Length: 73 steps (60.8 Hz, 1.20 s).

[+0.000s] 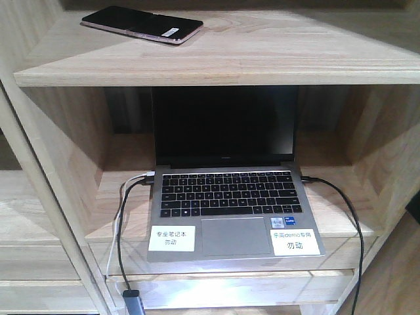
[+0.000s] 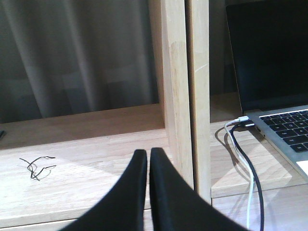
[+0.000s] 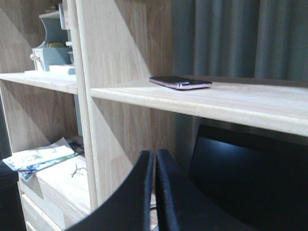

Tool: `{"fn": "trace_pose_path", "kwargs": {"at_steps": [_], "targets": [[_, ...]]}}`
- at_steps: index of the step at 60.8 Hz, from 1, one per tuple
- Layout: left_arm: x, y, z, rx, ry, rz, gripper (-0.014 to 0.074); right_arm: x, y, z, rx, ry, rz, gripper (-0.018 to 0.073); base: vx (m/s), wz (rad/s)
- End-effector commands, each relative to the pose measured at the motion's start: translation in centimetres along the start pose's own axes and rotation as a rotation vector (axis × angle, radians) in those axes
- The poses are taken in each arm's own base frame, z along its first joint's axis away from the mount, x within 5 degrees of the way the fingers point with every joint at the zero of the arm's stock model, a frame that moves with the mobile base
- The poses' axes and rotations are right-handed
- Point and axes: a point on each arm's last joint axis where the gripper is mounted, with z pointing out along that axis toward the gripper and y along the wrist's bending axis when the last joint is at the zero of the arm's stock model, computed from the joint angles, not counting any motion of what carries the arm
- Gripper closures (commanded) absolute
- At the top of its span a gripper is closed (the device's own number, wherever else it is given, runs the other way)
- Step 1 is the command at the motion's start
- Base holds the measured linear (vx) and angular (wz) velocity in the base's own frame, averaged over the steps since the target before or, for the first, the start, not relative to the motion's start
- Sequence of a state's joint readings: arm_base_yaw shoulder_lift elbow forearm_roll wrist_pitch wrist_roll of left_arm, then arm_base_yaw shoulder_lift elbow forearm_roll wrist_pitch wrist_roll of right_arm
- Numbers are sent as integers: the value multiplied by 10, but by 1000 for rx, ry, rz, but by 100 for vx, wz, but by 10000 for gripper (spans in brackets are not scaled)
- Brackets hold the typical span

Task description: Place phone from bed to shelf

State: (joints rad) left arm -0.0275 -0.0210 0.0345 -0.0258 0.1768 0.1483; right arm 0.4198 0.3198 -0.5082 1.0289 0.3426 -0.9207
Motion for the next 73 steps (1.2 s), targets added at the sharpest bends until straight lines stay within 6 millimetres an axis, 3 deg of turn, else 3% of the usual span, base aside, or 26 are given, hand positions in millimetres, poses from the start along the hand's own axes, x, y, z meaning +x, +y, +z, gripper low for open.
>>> {"fn": "trace_pose_path", "kwargs": {"at_steps": [1,44,73], "targets": [[-14,2,-2,-9,-98,-15,595,-11,-2,0,27,-47,11,569,0,0],[-14,2,-2,-9,-98,-15,595,-11,-2,0,28,-46,61,569,0,0],[-14,2,-2,-9,-98,-15,595,0,-20,-2,228,58,141,569,0,0]]}}
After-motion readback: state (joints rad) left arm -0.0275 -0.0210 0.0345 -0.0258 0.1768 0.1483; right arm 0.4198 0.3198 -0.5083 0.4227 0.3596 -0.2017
